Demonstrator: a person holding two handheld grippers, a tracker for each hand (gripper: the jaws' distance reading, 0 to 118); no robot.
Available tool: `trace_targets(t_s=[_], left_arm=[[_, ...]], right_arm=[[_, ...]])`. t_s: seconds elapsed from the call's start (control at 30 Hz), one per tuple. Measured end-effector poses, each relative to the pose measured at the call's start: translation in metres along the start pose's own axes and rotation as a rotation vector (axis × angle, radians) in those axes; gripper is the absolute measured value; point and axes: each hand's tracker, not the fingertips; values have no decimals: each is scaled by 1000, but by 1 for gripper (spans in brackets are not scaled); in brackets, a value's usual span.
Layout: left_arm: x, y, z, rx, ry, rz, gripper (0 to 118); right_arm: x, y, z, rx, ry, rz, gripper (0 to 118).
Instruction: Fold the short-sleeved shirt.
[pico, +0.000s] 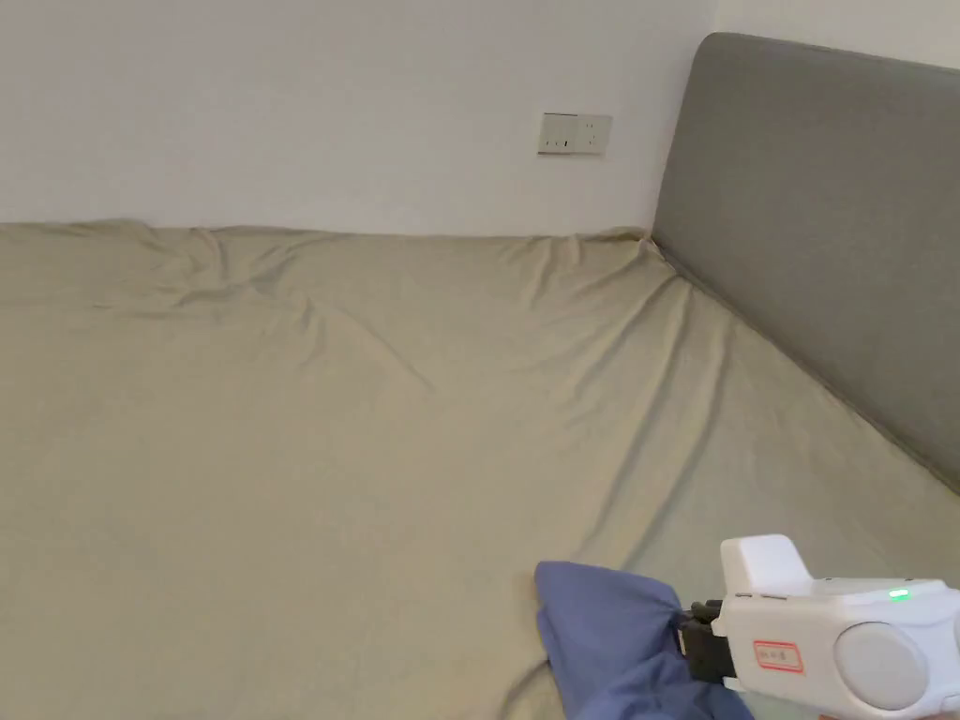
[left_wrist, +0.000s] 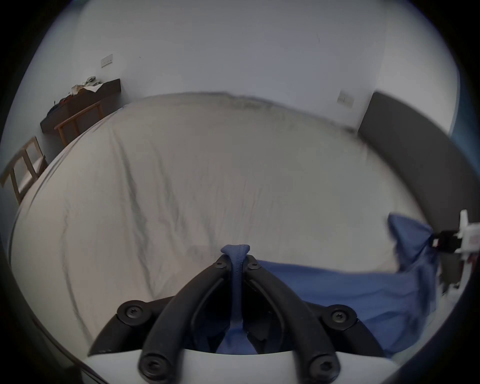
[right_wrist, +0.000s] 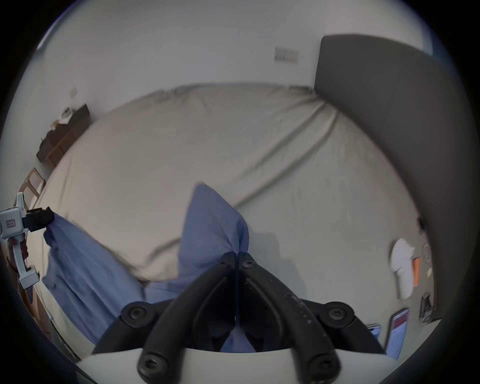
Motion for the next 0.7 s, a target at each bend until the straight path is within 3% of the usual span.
trace_targets(t_s=[0.13,0.33,0.5,0.7], left_arm=[[7,53,72,176,6,-55,7],[21,135,160,389,43,-179,7],[25,213,197,501,129,-178,7],[35,298,204,574,209,-144,7]], right_arm=[[10,36,76,185,36,-39,4],[11,97,164,432,28,-23,4],[-2,170,202,549,-18,15,4],[-16,273,208,603,-15,-18,4]])
